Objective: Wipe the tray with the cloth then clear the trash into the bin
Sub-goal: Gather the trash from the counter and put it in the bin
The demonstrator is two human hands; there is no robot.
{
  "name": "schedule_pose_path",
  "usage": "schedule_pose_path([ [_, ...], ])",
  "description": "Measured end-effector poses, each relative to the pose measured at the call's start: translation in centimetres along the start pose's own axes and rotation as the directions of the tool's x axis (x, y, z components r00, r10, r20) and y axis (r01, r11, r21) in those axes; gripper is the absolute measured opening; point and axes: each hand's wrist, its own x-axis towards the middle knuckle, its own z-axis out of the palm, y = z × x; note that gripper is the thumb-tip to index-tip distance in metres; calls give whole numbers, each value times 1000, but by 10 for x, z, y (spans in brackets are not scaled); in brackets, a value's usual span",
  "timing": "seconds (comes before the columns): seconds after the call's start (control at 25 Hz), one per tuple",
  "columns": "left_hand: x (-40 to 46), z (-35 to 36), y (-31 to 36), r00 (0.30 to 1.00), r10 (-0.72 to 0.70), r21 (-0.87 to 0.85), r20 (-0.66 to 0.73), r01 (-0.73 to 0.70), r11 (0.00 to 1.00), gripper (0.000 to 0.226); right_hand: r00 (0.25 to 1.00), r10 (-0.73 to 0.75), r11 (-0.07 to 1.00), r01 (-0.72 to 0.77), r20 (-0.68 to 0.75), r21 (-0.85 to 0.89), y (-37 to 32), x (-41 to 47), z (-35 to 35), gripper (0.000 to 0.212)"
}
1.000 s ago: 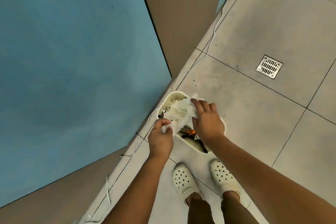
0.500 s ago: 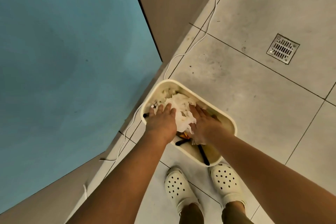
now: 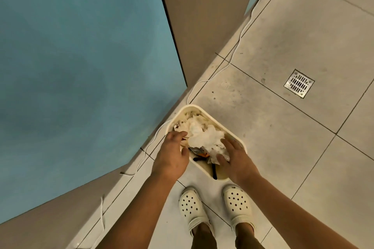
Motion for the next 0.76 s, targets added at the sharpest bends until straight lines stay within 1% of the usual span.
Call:
schedule_pose_path([
  [0.16, -63, -26, 24, 999, -18, -108, -34, 14, 994, 41, 1000, -13, 997, 12, 22, 72, -20, -52, -31, 48],
  [0.28, -114, -58, 49, 992, 36, -174, -124, -57, 983, 37, 998, -53, 983, 46, 37, 178, -51, -98, -68, 39],
  [0.36, -155, -83, 72, 978, 25, -234, -206, -74, 969, 35, 992, -127, 972, 121, 19, 201, -73, -133, -99, 36],
  [0.44, -197, -113, 96, 960, 15, -290, -278, -99, 952, 34, 975, -217, 953, 224, -54, 203, -101, -174, -134, 36],
  [0.52, -234, -143, 117, 943, 22, -318, -332, -134, 939, 33, 938, -331, 921, 345, -103, 181, -132, -212, -168, 34],
  [0.6, -272, -176, 137, 905, 22, -346, -425, -185, 920, 31, 875, -460, 867, 479, -151, 137, -167, -250, -202, 30],
  [0.76, -343, -231, 170, 819, -19, -418, -573, -272, 867, 26, 740, -653, 741, 668, -161, 66, -232, -325, -253, 29],
])
